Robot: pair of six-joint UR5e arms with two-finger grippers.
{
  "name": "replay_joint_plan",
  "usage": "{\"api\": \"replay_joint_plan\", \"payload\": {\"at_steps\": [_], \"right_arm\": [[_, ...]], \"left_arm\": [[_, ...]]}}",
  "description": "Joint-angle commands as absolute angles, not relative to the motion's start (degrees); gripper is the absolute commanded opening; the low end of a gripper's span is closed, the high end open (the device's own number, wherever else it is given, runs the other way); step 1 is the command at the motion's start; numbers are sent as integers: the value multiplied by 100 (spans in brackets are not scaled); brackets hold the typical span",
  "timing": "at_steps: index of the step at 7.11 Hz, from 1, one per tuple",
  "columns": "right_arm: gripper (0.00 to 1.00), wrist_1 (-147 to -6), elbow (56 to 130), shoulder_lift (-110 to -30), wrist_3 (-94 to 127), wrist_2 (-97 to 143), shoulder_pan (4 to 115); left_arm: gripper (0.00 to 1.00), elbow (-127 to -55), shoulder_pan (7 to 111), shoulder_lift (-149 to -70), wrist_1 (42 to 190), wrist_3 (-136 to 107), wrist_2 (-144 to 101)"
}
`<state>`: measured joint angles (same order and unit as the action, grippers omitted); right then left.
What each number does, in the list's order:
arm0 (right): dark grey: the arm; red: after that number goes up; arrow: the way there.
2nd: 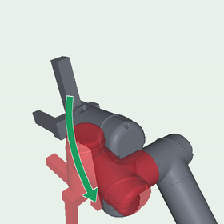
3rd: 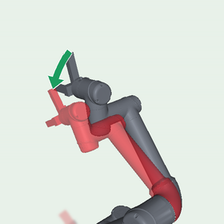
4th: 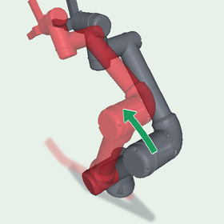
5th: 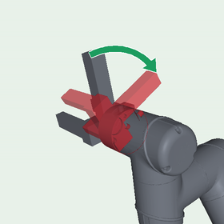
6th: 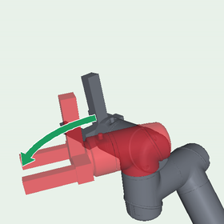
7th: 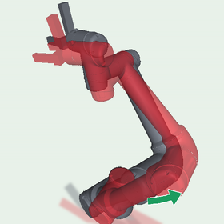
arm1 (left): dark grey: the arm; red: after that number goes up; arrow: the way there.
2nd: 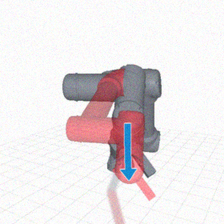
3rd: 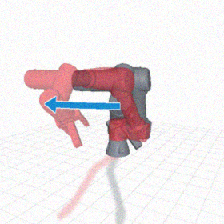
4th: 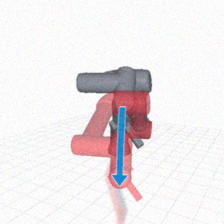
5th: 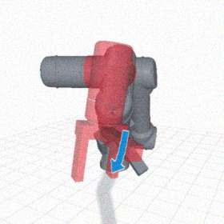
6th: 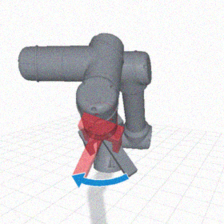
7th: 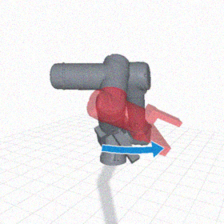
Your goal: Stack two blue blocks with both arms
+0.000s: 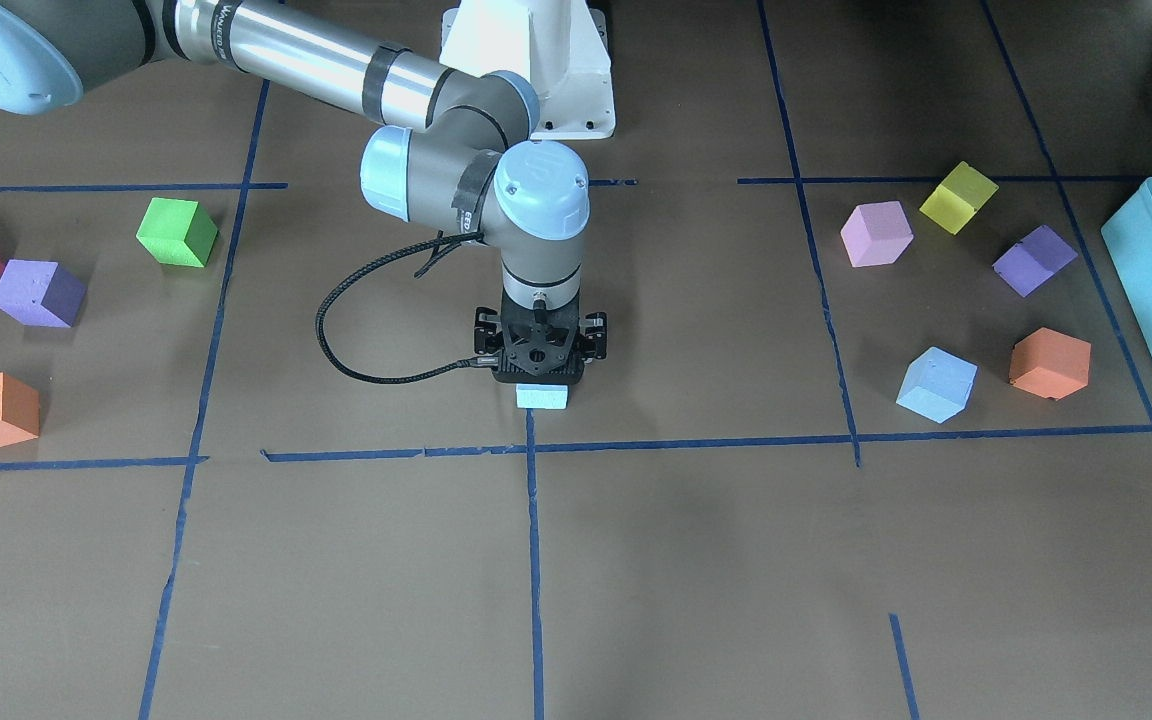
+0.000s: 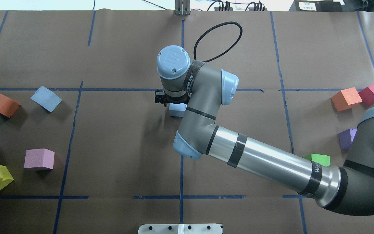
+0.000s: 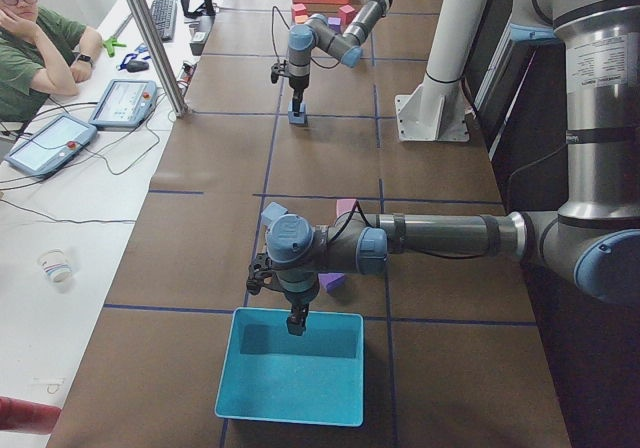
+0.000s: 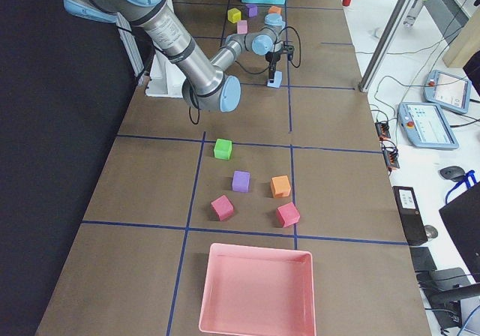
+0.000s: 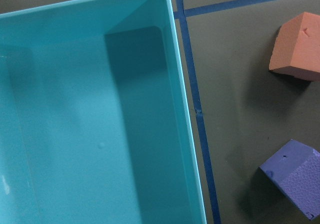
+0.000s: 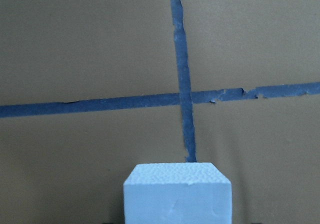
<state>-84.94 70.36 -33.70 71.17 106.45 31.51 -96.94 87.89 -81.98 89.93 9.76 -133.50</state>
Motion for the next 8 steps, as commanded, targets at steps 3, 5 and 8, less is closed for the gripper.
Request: {"api": "replay_joint_plan", "payload": {"at_steps": [3, 5, 8], "right_arm": [[99, -8865, 7925, -3821, 6220, 12161, 4504], [99, -9761, 9406, -5090, 4317, 12479, 5331], [99, -9861, 10307, -6858, 1750, 13015, 6430]], "left_arm": [[100, -9712, 8789, -8279, 9000, 984, -13290], [100, -9703, 8789, -8288, 9000, 967, -13272], [100, -9694, 8780, -8998, 9200, 923, -13324]]}}
